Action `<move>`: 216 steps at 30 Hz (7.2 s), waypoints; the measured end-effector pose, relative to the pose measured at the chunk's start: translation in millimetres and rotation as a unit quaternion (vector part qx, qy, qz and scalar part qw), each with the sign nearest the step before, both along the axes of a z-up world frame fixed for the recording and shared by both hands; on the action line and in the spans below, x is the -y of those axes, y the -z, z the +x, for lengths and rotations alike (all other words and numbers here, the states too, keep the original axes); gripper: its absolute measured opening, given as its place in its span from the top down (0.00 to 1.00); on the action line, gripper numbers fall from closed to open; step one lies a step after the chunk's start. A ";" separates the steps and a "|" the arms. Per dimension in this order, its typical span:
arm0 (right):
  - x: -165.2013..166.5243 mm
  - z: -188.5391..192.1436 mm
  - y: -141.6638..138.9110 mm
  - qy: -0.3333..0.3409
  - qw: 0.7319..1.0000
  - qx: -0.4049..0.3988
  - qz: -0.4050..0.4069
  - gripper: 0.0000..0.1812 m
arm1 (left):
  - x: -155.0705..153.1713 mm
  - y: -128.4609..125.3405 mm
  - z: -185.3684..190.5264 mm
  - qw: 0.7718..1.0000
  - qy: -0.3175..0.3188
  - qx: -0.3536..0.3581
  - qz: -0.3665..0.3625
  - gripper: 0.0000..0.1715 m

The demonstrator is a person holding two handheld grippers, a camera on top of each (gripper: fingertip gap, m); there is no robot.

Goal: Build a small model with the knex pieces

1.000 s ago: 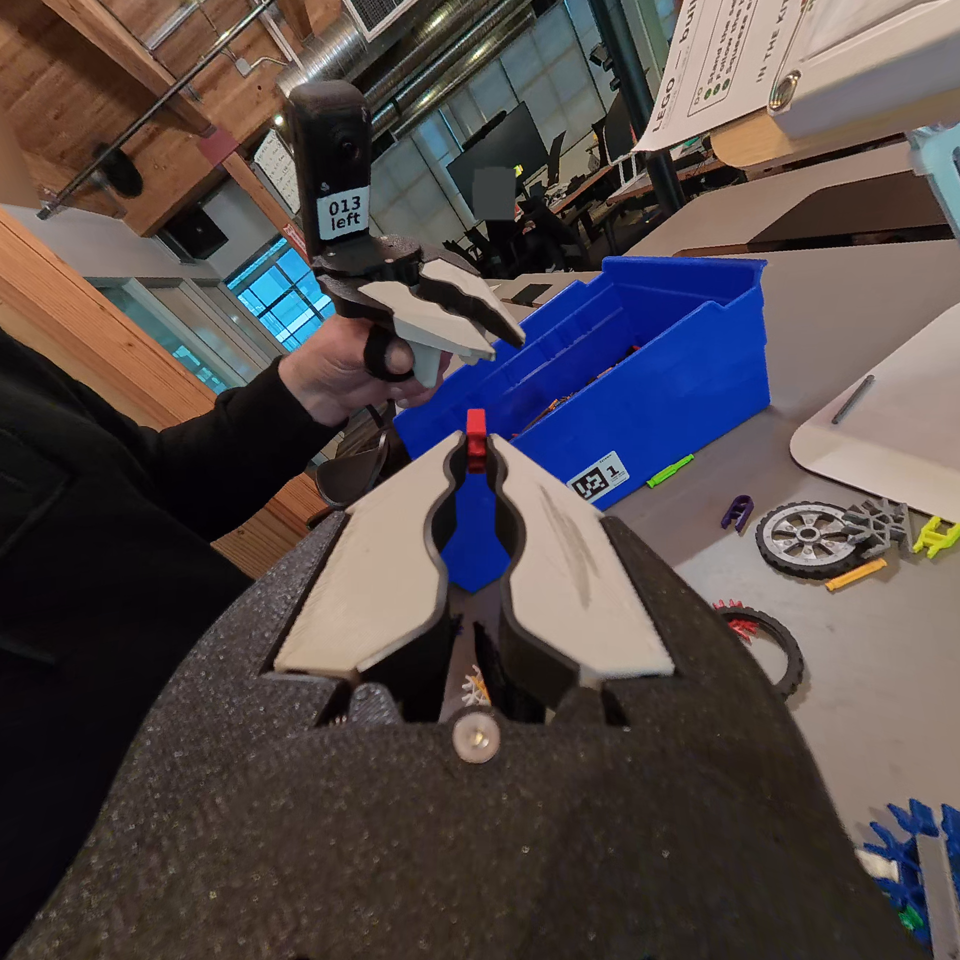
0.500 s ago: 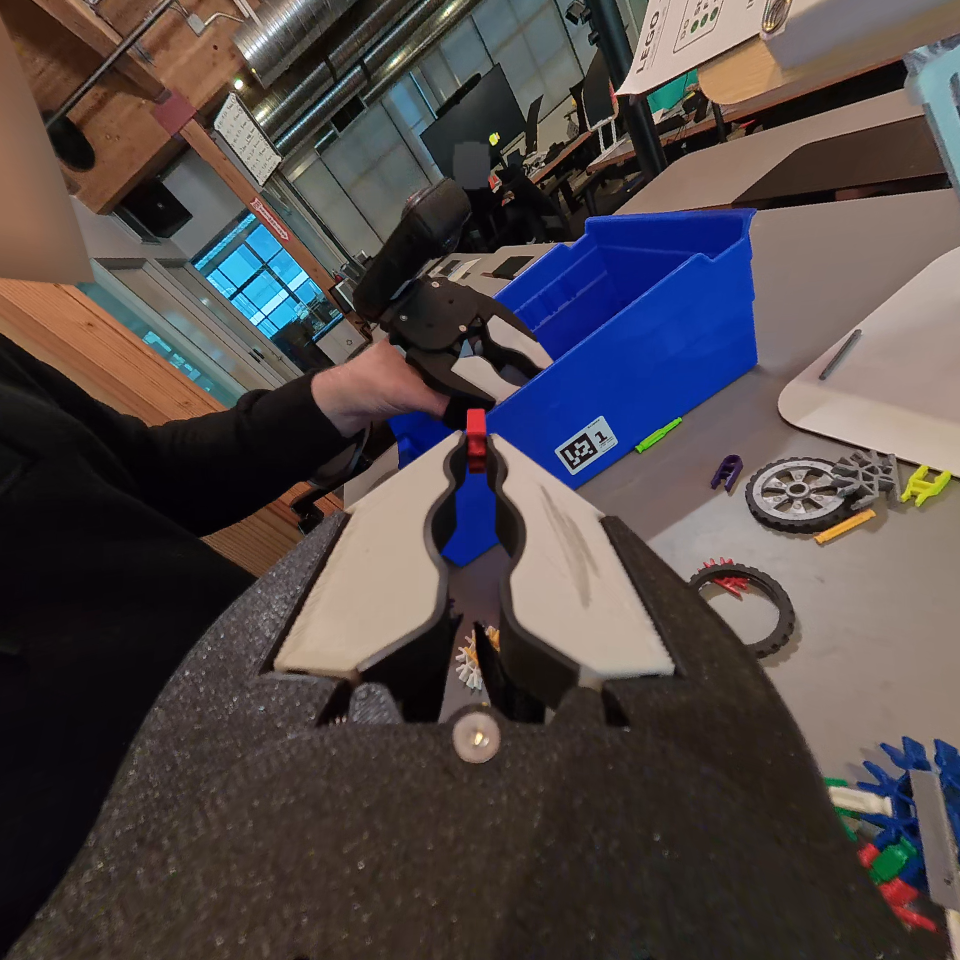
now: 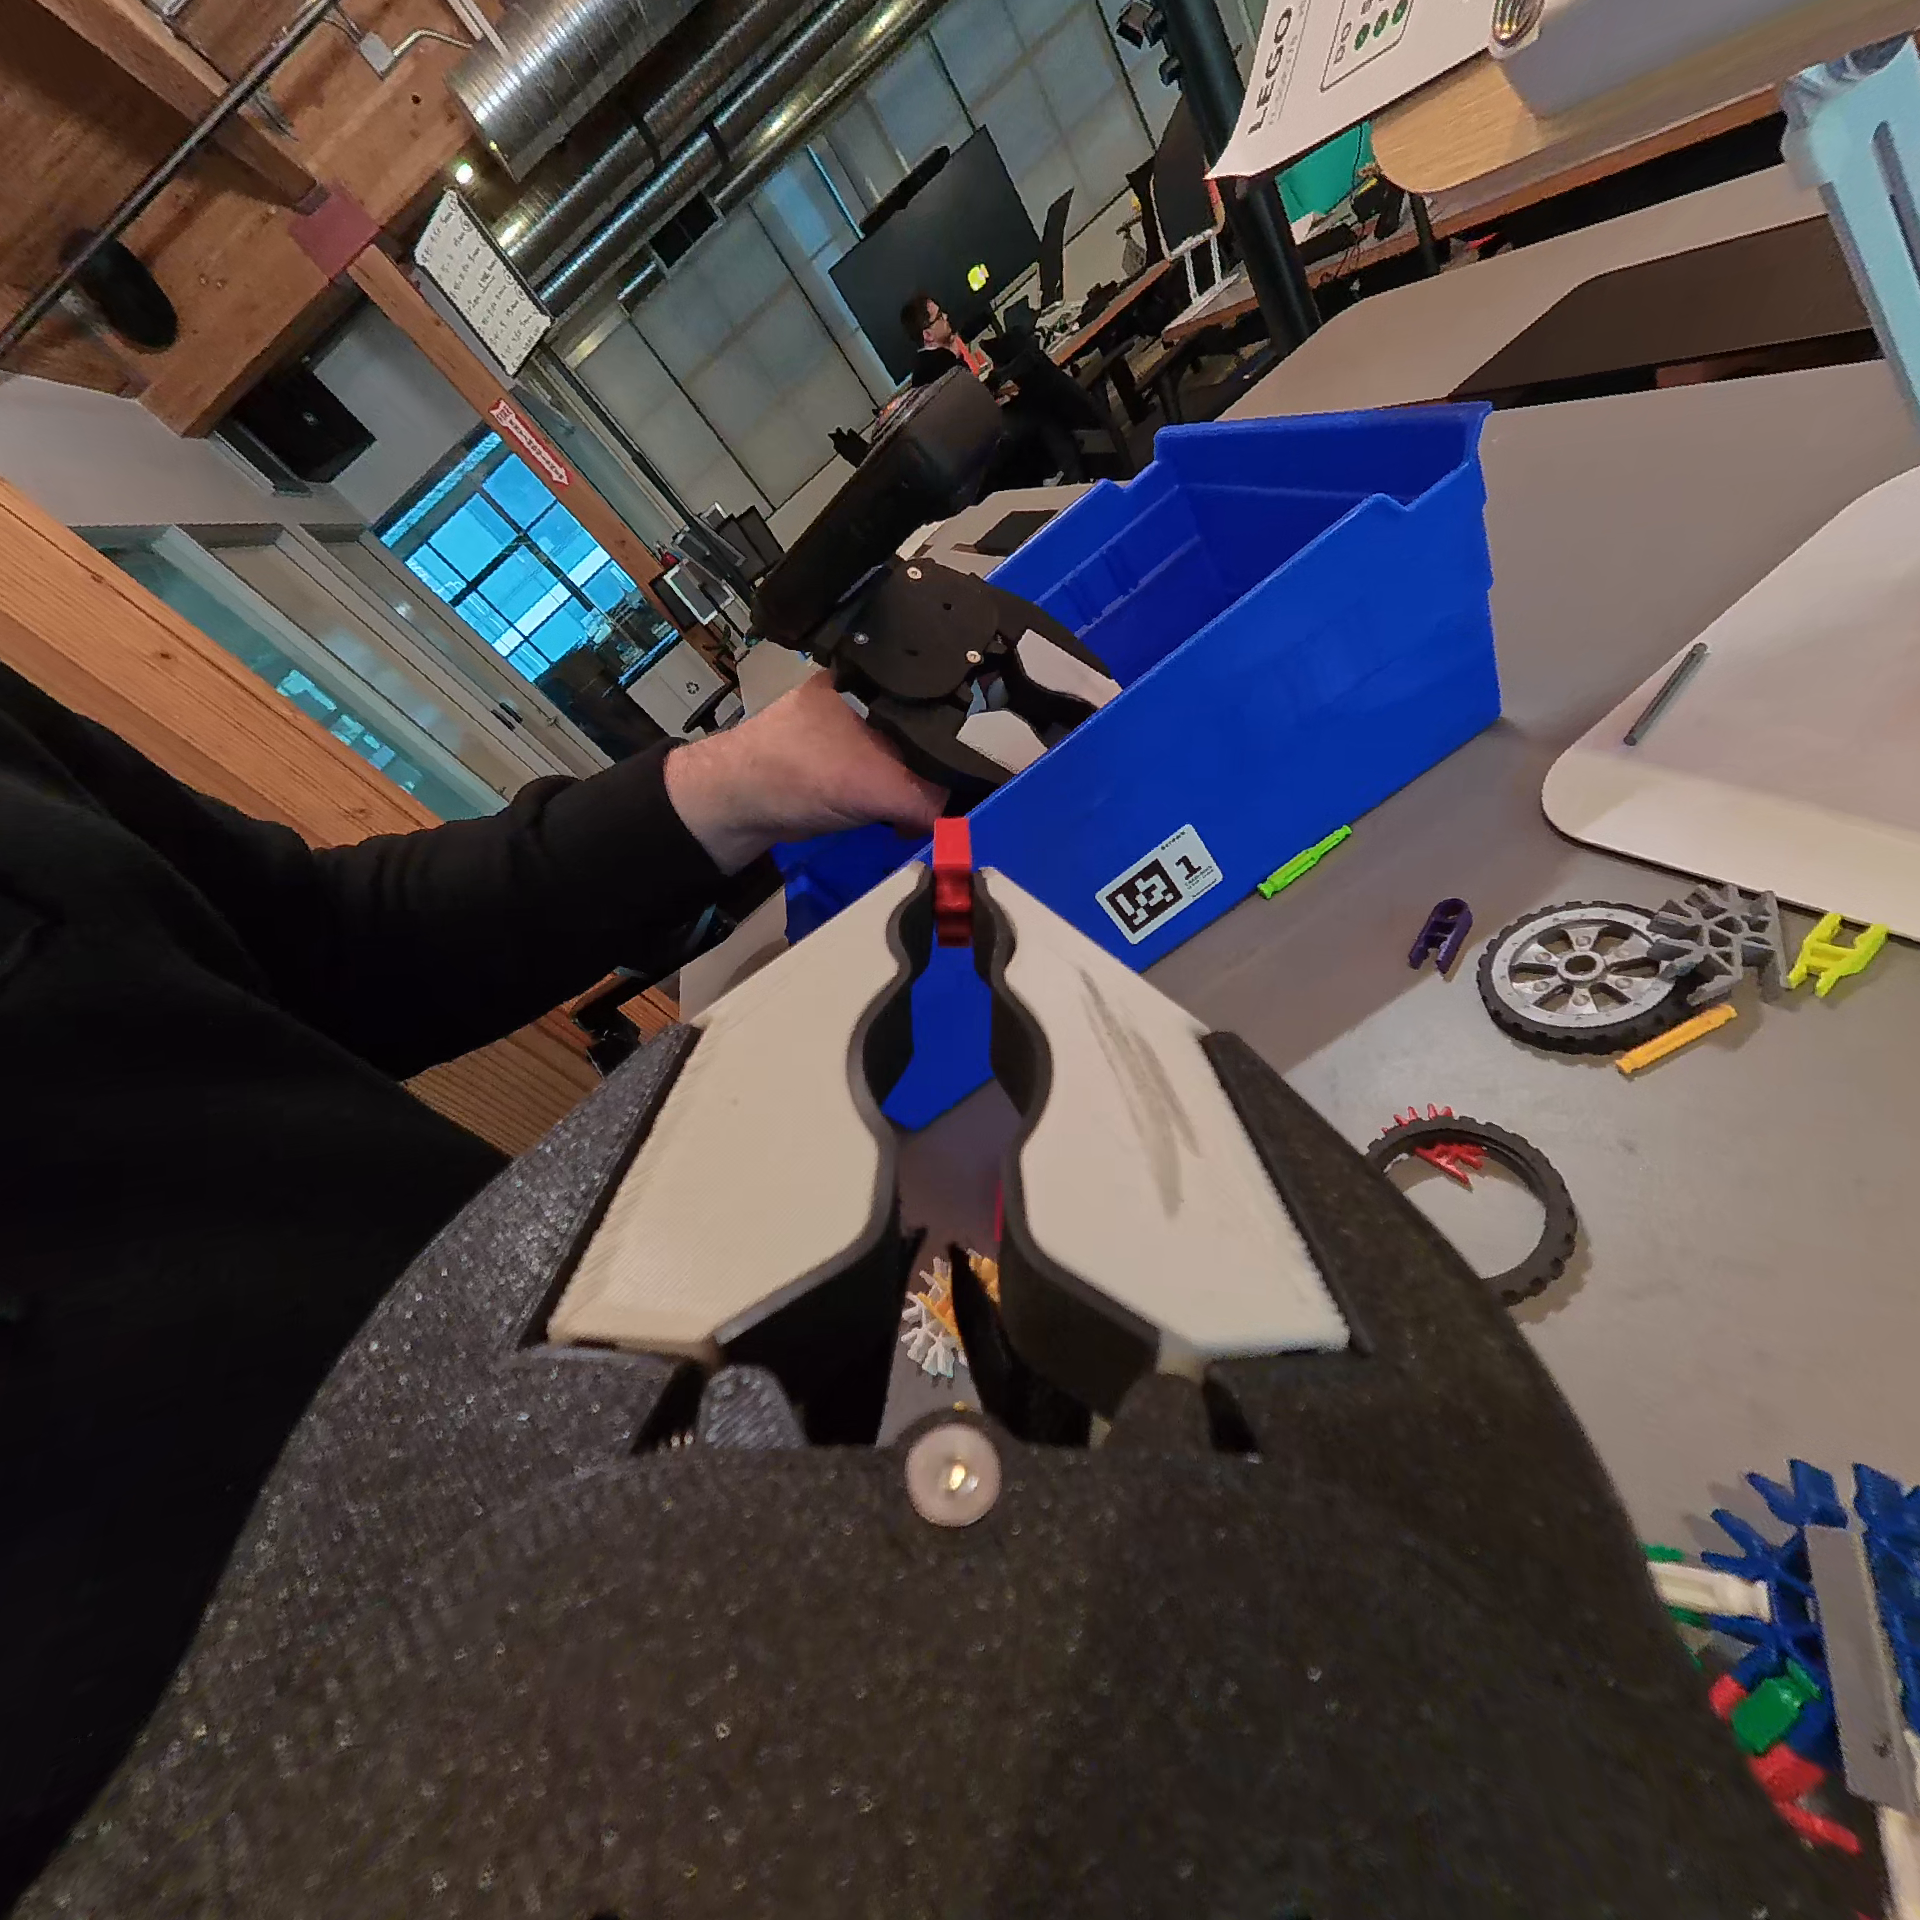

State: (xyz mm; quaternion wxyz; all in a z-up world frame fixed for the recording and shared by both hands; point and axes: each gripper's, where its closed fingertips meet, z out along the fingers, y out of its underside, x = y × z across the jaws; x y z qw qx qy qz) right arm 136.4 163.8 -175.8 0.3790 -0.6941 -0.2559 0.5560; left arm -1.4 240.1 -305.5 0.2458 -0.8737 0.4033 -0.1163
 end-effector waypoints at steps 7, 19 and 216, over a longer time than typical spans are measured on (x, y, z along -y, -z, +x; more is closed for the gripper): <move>-1.1 -2.0 -5.8 -0.002 1.000 0.001 0.008 0.97 | 1.9 -0.6 1.1 1.000 0.000 -0.001 0.005 0.87; 4.5 -1.2 -6.4 0.002 1.000 0.001 0.009 0.97 | 11.7 -4.5 -3.6 1.000 0.001 -0.002 0.003 0.92; -99.8 141.9 -15.1 0.096 0.977 0.189 0.002 0.97 | 36.1 -146.6 107.1 0.966 0.116 0.064 0.223 0.90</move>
